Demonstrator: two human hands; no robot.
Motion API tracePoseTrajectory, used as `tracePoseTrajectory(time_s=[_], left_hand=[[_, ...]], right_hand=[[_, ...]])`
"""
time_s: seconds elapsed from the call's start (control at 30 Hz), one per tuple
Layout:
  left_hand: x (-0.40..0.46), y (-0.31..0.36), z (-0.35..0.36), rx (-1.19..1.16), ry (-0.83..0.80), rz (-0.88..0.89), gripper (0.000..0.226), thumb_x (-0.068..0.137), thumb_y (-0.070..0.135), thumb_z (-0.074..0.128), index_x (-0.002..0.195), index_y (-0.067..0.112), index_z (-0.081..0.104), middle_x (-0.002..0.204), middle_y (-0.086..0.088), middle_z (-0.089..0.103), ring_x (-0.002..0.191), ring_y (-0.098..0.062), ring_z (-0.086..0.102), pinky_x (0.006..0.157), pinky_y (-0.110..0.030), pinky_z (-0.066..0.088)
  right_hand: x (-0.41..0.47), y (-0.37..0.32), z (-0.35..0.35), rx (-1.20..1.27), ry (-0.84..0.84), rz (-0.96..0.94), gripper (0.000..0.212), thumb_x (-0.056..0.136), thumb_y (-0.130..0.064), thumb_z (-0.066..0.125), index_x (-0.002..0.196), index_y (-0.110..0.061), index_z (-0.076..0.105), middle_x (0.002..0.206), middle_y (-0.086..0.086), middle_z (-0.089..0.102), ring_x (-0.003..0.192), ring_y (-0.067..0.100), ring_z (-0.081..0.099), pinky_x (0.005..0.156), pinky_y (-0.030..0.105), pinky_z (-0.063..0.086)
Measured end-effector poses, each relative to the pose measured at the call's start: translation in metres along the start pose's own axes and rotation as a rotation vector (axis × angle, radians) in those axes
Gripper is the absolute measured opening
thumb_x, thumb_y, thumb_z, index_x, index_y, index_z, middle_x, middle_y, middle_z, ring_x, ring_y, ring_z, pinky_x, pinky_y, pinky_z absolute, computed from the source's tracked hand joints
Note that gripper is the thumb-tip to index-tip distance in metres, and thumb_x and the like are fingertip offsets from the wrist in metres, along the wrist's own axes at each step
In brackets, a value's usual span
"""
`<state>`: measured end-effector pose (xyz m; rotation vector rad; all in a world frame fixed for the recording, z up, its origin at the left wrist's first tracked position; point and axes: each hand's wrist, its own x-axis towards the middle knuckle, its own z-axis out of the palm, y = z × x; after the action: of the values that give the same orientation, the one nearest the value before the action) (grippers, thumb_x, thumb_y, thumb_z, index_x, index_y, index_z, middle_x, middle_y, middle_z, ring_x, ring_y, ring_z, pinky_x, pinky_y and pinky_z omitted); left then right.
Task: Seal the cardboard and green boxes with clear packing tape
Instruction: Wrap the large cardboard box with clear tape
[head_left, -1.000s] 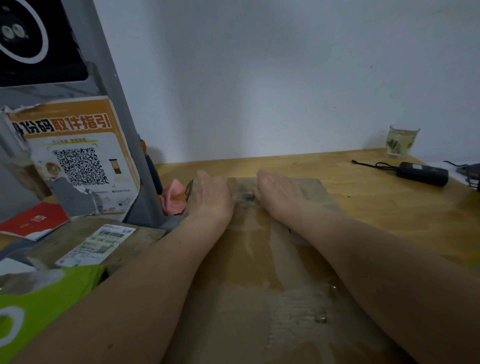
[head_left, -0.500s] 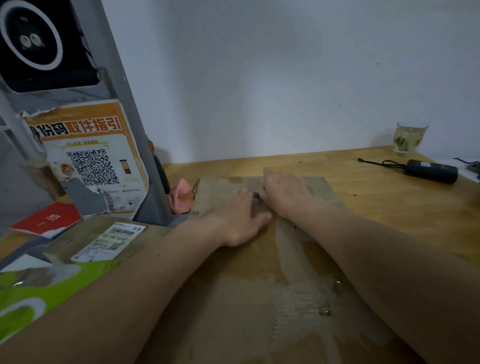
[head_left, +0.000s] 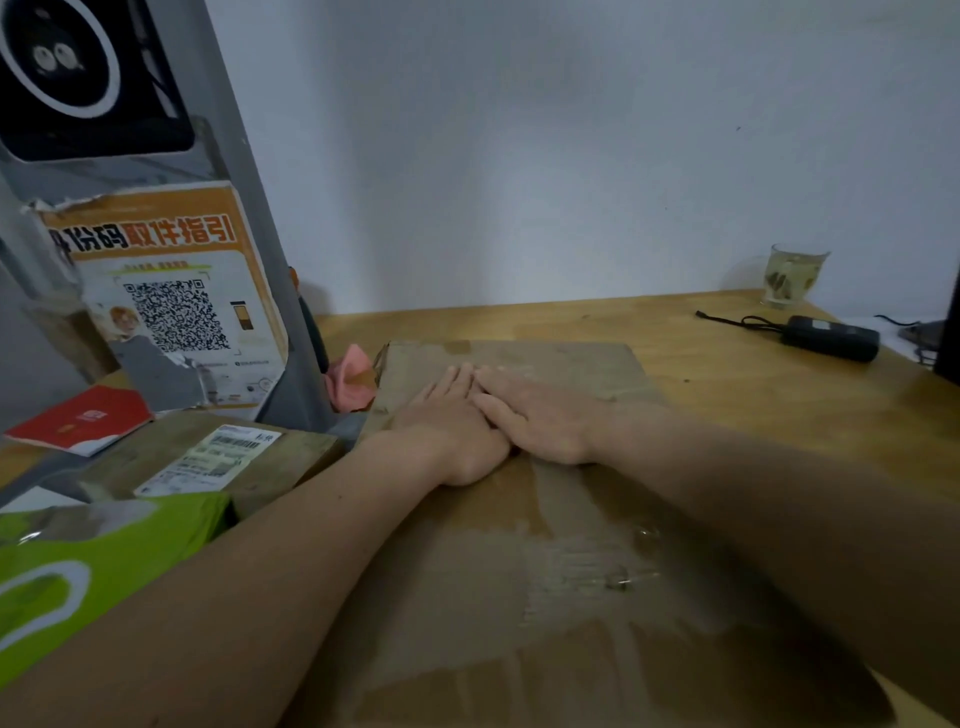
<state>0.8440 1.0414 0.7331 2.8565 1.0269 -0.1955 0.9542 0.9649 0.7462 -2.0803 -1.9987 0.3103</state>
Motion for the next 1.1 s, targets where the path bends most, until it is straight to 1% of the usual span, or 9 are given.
tracePoseTrajectory(time_s=[0.07,0.13,0.2,0.3,0.4,0.6,0.7,0.87,1.1], left_hand=[[0.007,-0.006,0.004,0.058,-0.032,-0.027,0.078,0.093,0.058,0.011,0.154,0.018,-0.017,0.162,-0.009,-0.02,0.149,-0.025,-0.017,0.123,-0.043,-0.002],[0.012,-0.008,0.008,0.086,-0.05,-0.123,0.083,0.09,0.063,0.011,0.155,0.017,-0.015,0.162,-0.012,-0.019,0.149,-0.029,-0.017,0.122,-0.046,-0.003],[0.014,-0.009,0.011,0.083,-0.052,-0.21,0.084,0.092,0.064,0.017,0.155,0.017,-0.015,0.161,-0.011,-0.021,0.149,-0.03,-0.018,0.122,-0.048,-0.005],[0.011,-0.009,0.009,0.045,-0.049,-0.185,0.089,0.09,0.069,0.02,0.154,0.019,-0.016,0.161,-0.012,-0.021,0.148,-0.03,-0.02,0.121,-0.05,-0.005],[0.002,-0.01,0.003,0.01,-0.088,-0.169,0.091,0.091,0.073,0.022,0.155,0.019,-0.015,0.161,-0.011,-0.021,0.148,-0.029,-0.019,0.121,-0.047,-0.007],[-0.01,-0.01,-0.004,0.029,-0.111,-0.331,0.111,0.08,0.086,0.013,0.154,0.007,-0.01,0.162,-0.015,-0.017,0.149,-0.032,-0.016,0.12,-0.055,-0.002],[-0.016,-0.007,-0.007,-0.01,-0.084,-0.343,0.103,0.087,0.078,0.017,0.154,0.007,-0.013,0.161,-0.013,-0.02,0.149,-0.031,-0.018,0.119,-0.059,0.001],[-0.018,-0.009,-0.007,-0.039,-0.081,-0.298,0.092,0.092,0.071,0.02,0.155,0.011,-0.012,0.161,-0.015,-0.02,0.148,-0.033,-0.018,0.119,-0.054,-0.001],[-0.029,-0.02,-0.009,-0.079,-0.027,-0.281,0.092,0.093,0.072,0.02,0.156,0.009,-0.004,0.163,-0.013,-0.014,0.15,-0.031,-0.013,0.12,-0.047,0.0]], right_hand=[[0.006,-0.002,0.005,-0.005,-0.092,0.071,0.058,0.105,-0.041,0.014,0.154,-0.009,0.014,0.162,0.008,0.012,0.149,0.018,0.008,0.118,0.028,0.002],[0.014,-0.007,0.006,-0.002,-0.117,0.131,0.067,0.101,-0.053,0.009,0.155,-0.013,0.009,0.163,0.006,0.001,0.15,0.016,-0.003,0.118,0.03,-0.005],[0.016,-0.015,0.004,0.069,-0.135,0.134,0.073,0.097,-0.061,0.009,0.156,-0.018,0.009,0.163,0.003,0.0,0.149,0.014,-0.004,0.119,0.034,-0.005],[0.01,-0.022,0.003,0.209,-0.145,0.094,0.068,0.098,-0.06,0.014,0.155,-0.021,0.011,0.163,-0.004,0.007,0.149,0.01,0.002,0.119,0.031,-0.001],[0.01,-0.02,0.005,0.104,-0.126,0.091,0.068,0.1,-0.057,0.012,0.155,-0.017,0.013,0.163,0.0,0.01,0.149,0.012,0.005,0.118,0.029,0.001],[-0.002,-0.004,0.002,-0.108,-0.168,0.258,0.087,0.092,-0.069,0.009,0.155,-0.009,0.006,0.163,0.006,-0.005,0.15,0.018,-0.005,0.122,0.041,0.003],[0.003,-0.012,0.004,-0.136,-0.149,0.322,0.094,0.089,-0.073,0.007,0.154,-0.006,0.004,0.162,0.01,-0.006,0.15,0.022,-0.006,0.122,0.042,0.002],[0.019,-0.019,0.011,-0.046,-0.126,0.22,0.08,0.094,-0.067,0.009,0.155,-0.016,0.006,0.163,0.003,-0.006,0.149,0.017,-0.008,0.121,0.039,-0.005],[-0.004,-0.017,0.0,-0.027,-0.146,0.102,0.059,0.102,-0.052,0.02,0.153,-0.021,0.024,0.162,-0.005,0.014,0.148,0.014,0.011,0.119,0.033,0.006]])
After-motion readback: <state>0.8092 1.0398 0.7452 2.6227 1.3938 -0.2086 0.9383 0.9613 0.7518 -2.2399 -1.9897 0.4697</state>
